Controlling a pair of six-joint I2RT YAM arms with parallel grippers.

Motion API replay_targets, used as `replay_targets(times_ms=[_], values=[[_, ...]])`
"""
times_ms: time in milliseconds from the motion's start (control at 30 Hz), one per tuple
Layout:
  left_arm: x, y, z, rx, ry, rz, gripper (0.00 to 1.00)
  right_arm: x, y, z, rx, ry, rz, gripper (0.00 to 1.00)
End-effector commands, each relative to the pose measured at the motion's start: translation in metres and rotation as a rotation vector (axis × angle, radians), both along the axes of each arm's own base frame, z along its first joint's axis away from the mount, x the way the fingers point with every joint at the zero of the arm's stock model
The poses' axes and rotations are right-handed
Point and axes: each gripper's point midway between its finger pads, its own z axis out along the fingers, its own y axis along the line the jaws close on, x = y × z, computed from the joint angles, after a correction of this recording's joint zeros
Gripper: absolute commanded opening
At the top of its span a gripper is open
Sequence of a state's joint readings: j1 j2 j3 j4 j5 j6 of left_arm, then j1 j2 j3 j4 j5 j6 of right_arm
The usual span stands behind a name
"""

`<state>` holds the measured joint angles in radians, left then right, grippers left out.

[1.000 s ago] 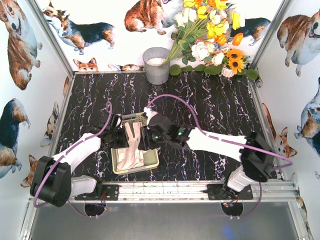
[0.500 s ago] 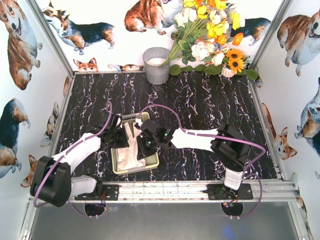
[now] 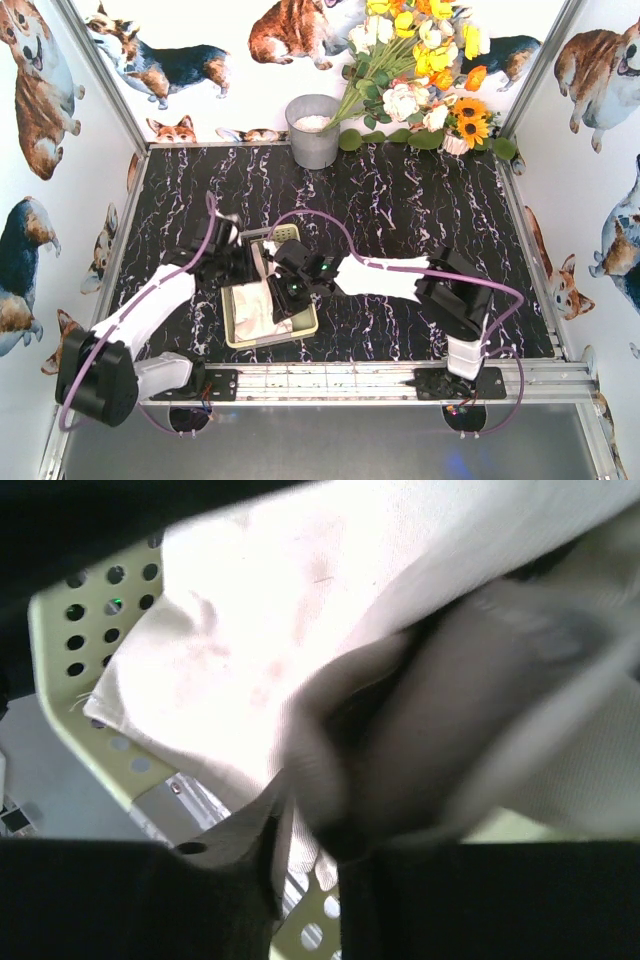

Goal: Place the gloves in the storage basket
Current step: Place the glove in the bin, then reset both arms

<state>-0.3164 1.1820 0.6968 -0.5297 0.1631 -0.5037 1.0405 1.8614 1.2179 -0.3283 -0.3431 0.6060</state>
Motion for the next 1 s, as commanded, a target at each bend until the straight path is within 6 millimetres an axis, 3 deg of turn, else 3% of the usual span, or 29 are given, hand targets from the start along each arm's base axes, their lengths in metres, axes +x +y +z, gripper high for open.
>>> replay_targets(times_ms=[0,200,267,367,467,600,767,867,967], values=[[0.028,-0.004,0.077,-0.048,-0.208,0.007,0.45,0.011,-0.005,0.062,0.074,-0.159,0.007,0.28],[0.034,0.019,0.163,0.005,-0.461,0.056,0.74,0.023,-0.037,0.152,0.188,-0.343,-0.109,0.43],[0.033,0.031,0.183,0.045,-0.526,0.083,0.83,0.032,-0.061,0.181,0.211,-0.436,-0.179,0.48],[0.033,0.057,0.198,0.162,-0.606,0.130,1.00,0.050,-0.108,0.195,0.185,-0.503,-0.287,0.58],[0.041,0.085,0.192,0.300,-0.657,0.176,1.00,0.075,-0.172,0.195,0.130,-0.545,-0.403,0.70],[0.063,0.120,0.161,0.392,-0.634,0.245,1.00,0.105,-0.255,0.177,0.038,-0.579,-0.552,0.87],[0.083,0.172,0.121,0.345,-0.695,0.495,1.00,0.142,-0.345,0.138,-0.005,-0.590,-0.816,0.90],[0.087,0.188,0.110,0.391,-0.815,0.569,1.00,0.159,-0.388,0.107,-0.149,-0.654,-0.960,0.91],[0.090,0.192,0.094,0.436,-0.920,0.545,1.00,0.169,-0.413,0.080,-0.252,-0.722,-1.028,0.92]])
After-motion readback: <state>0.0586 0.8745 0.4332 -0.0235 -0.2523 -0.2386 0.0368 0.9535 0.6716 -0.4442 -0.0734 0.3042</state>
